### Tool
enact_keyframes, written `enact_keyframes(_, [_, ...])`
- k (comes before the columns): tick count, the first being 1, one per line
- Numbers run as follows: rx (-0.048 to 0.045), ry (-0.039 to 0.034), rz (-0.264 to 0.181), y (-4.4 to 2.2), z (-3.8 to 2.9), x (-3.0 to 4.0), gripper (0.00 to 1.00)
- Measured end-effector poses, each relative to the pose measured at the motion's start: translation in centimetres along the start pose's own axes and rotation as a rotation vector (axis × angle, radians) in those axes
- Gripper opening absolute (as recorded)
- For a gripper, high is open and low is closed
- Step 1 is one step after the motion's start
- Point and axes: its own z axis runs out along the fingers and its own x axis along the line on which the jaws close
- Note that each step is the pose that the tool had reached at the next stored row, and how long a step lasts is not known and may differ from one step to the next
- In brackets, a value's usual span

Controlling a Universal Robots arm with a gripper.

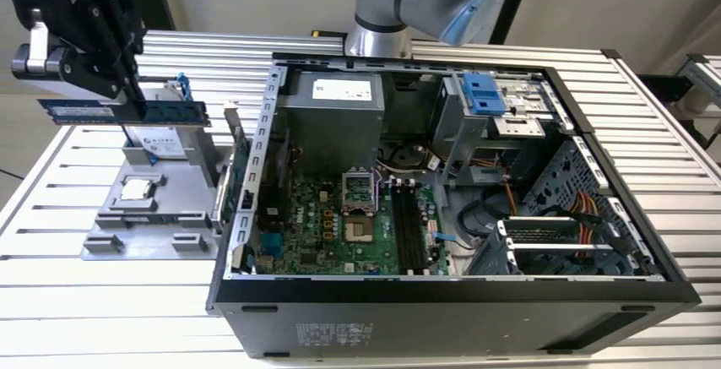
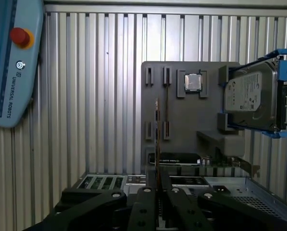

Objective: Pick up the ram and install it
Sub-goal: 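Pick up the ram and move it above insertion slot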

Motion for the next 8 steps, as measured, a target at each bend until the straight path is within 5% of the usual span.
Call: enact_keyframes(8, [0.0, 0.0, 0.0, -0.82, -0.01, 0.0, 0.0])
